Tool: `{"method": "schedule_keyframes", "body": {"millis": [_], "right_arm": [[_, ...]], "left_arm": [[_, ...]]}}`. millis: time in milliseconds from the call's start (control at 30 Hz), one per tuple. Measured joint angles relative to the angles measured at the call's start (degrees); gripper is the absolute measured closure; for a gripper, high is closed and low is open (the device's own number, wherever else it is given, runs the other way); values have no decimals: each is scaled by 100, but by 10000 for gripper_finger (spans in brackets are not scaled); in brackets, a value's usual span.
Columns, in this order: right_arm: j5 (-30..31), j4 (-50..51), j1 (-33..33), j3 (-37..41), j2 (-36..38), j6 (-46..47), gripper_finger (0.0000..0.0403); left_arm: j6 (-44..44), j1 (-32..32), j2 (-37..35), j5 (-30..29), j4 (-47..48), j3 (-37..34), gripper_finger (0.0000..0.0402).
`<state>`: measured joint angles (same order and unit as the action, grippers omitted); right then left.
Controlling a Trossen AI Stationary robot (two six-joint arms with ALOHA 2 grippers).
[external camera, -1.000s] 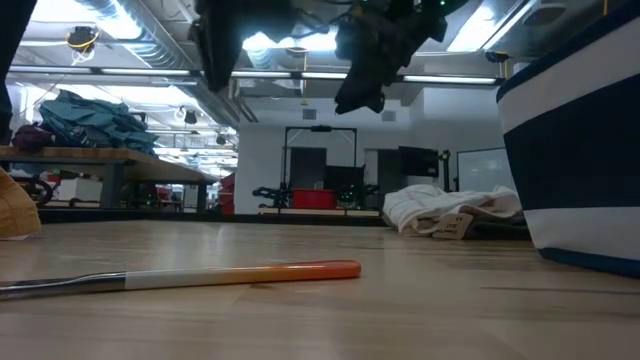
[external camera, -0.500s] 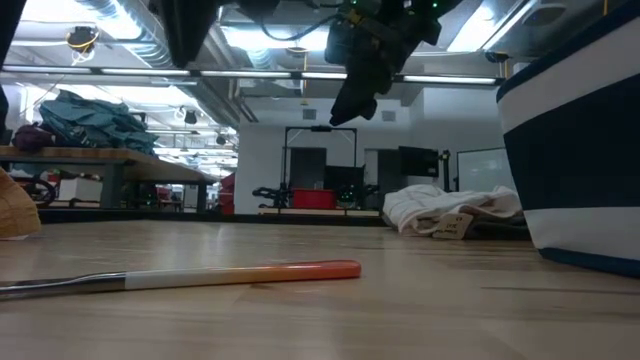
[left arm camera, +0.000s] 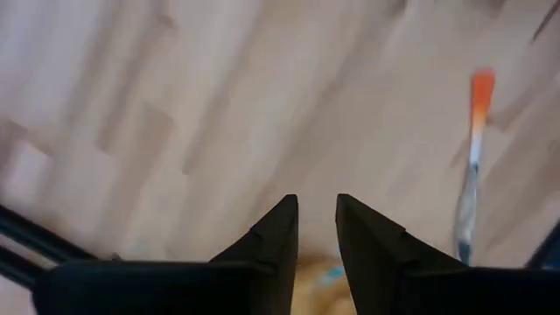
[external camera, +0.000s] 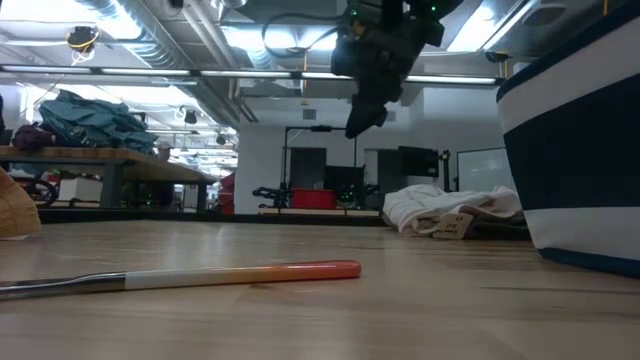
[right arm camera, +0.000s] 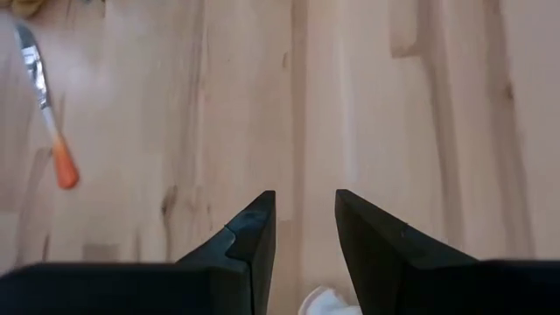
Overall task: Fold towel
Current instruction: Fold the orange towel
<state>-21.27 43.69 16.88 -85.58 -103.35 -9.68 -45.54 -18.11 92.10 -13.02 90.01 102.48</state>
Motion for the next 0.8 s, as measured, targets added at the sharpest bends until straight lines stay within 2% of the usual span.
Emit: {"method": "schedule_keyframes", "body": {"millis": [267,433,533,633,700,800], "right_arm": [[-79,244,0,0,0,34,279],[-82,482,0,0,0,44,279],[-82,488,0,0,2,165,279],[-84,351,0,0,2,339,279],[-82,232,0,0,2,424,279],[-84,-56,0,0,4,606,279]], "left_arm": [[1176,3,-1696,-1369,-17,-39,345],[1100,5,-3054,-2079,1,-747,345],[421,5,-3923,-2084,14,-1521,345],[-703,5,-4710,-2025,-89,-2404,345],[-1261,5,-5104,-1814,-389,-3020,345],[-1427,5,-5545,-1298,-1065,-3882,345]]}}
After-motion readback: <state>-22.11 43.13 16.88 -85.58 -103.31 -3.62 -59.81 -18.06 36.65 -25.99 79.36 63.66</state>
